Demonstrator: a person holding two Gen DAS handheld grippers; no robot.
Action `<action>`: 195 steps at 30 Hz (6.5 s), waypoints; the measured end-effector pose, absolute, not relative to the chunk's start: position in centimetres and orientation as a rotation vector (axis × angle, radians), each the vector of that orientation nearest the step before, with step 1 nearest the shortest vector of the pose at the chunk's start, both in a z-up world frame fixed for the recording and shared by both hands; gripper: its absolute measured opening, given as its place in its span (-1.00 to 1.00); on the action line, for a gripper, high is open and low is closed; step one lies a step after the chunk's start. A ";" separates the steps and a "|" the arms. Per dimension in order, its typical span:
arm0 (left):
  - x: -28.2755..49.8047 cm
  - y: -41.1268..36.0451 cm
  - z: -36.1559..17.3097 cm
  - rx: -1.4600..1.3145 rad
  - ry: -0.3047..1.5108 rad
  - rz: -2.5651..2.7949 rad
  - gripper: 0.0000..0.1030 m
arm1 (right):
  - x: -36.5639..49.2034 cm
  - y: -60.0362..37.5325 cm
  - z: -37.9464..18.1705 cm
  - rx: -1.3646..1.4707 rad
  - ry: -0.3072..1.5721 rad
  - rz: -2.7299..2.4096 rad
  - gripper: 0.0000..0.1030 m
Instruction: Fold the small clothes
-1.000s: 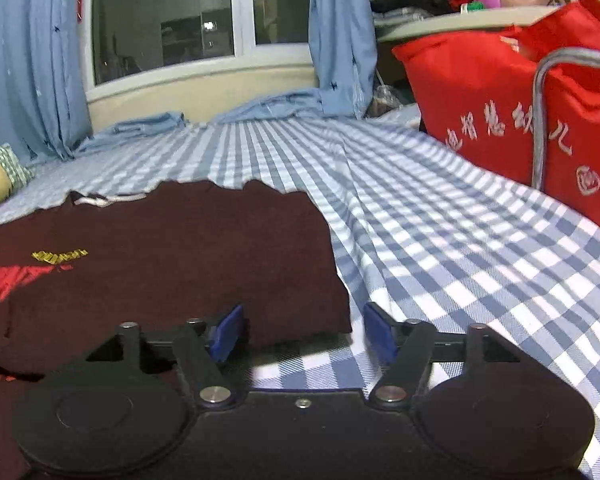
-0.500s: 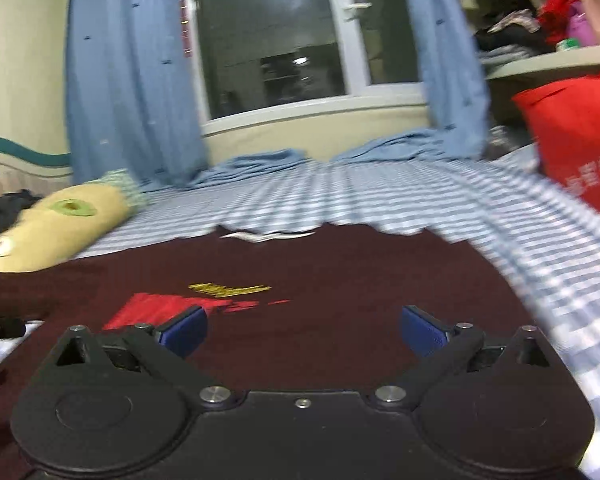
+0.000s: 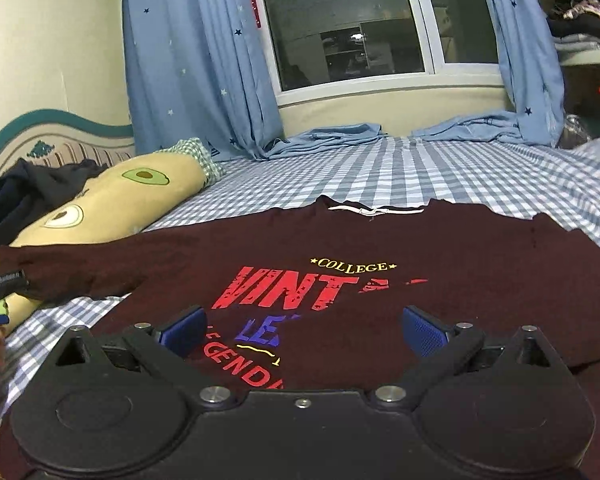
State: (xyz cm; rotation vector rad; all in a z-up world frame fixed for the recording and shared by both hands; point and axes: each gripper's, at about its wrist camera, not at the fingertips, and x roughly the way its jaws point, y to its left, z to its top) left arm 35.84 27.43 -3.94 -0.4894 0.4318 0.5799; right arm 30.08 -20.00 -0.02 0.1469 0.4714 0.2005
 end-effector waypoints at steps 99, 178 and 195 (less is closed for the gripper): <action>33.8 0.7 6.3 -0.146 -0.022 -0.063 -1.00 | 25.4 -25.9 -1.1 0.165 0.484 0.067 0.99; 51.4 17.7 -6.0 -0.154 0.715 0.289 0.98 | 35.8 -19.1 -6.4 -0.017 0.621 0.129 0.99; 38.7 18.0 -4.8 -0.130 0.761 0.335 0.99 | 23.9 -23.1 -3.1 -0.034 0.489 0.115 0.99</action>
